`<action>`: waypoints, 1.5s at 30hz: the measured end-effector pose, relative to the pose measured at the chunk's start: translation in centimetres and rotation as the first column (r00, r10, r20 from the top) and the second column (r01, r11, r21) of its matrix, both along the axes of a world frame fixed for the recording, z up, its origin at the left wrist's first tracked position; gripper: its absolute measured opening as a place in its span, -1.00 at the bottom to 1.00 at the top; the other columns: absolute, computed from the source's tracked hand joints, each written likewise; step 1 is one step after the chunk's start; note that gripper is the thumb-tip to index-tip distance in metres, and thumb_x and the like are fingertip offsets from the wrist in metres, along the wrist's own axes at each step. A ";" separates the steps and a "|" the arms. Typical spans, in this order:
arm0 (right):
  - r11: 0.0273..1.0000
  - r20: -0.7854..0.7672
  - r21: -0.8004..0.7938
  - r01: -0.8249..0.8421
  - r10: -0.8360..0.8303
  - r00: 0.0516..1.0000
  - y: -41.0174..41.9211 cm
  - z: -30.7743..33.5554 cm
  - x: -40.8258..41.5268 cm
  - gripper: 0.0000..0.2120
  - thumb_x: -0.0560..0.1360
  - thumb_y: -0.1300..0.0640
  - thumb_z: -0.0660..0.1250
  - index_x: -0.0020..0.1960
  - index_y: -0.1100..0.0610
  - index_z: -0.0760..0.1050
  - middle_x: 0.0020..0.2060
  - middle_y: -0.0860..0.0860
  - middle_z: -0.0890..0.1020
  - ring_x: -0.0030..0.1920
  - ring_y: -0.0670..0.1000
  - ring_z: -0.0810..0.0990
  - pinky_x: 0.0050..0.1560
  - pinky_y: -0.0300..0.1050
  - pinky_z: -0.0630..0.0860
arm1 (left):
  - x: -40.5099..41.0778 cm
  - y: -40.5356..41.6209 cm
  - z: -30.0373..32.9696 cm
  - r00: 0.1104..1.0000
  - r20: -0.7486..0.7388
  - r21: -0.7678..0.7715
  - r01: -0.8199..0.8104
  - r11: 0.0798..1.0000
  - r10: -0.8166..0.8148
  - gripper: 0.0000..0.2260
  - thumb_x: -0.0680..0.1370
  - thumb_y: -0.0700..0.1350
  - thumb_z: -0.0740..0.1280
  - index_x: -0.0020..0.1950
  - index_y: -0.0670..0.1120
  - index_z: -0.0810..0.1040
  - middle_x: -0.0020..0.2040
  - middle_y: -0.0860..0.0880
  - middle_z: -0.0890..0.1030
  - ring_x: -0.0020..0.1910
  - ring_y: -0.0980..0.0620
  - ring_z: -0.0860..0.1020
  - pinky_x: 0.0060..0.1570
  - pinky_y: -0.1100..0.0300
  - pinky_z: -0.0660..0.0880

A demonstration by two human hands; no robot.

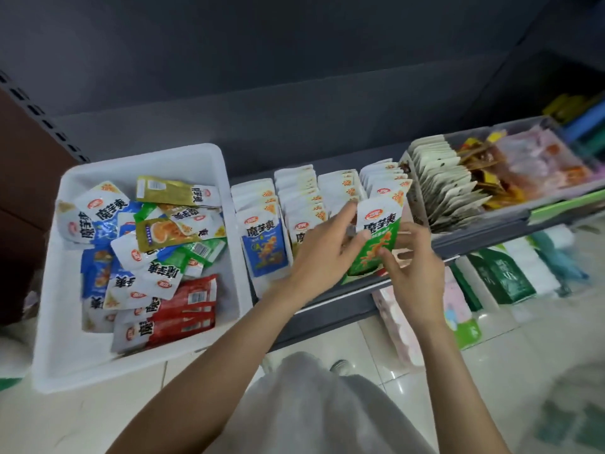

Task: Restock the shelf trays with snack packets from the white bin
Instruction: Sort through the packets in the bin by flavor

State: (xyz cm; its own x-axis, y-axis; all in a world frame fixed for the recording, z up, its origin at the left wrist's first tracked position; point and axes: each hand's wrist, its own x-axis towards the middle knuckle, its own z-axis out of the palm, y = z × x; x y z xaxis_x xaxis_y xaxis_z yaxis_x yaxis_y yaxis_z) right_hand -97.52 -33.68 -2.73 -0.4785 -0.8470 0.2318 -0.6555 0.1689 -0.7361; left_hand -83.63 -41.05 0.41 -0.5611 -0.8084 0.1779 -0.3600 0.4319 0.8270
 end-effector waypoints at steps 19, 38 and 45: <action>0.960 -0.456 0.273 0.059 0.075 0.887 -1.5 -5.0 -2.0 -0.82 0.28 0.22 0.57 -0.31 0.24 0.57 -0.26 0.11 0.55 -0.24 0.18 0.53 -0.44 -0.20 0.32 | -1.3 -0.4 -5.2 0.914 0.396 -0.251 0.015 0.968 0.088 -0.66 0.55 -0.12 0.31 0.32 -0.04 0.40 -0.02 -0.09 0.64 -0.14 -0.05 0.62 -0.15 0.08 0.55; 0.724 -0.201 0.135 -0.676 0.689 0.697 -7.4 3.3 16.1 -0.86 0.53 0.14 0.25 0.06 0.11 0.53 -0.06 -0.01 0.59 -0.14 -0.04 0.57 -0.20 -0.13 0.53 | 24.0 -2.5 -5.9 0.715 0.345 -0.471 -0.428 0.771 0.608 -0.74 0.45 -0.10 0.38 0.13 -0.08 0.55 -0.03 -0.07 0.63 -0.05 -0.10 0.56 -0.07 0.06 0.52; 0.683 -0.433 0.443 -0.581 0.731 0.528 -14.1 -2.8 25.4 -0.62 0.54 0.16 0.23 0.35 0.12 0.33 0.21 0.09 0.46 0.19 0.14 0.45 0.09 0.05 0.48 | 29.0 -5.2 -7.9 0.670 0.519 -0.338 -0.410 0.847 0.531 -0.61 0.42 -0.11 0.44 0.23 -0.09 0.51 0.17 -0.10 0.56 0.17 -0.16 0.49 0.19 -0.06 0.41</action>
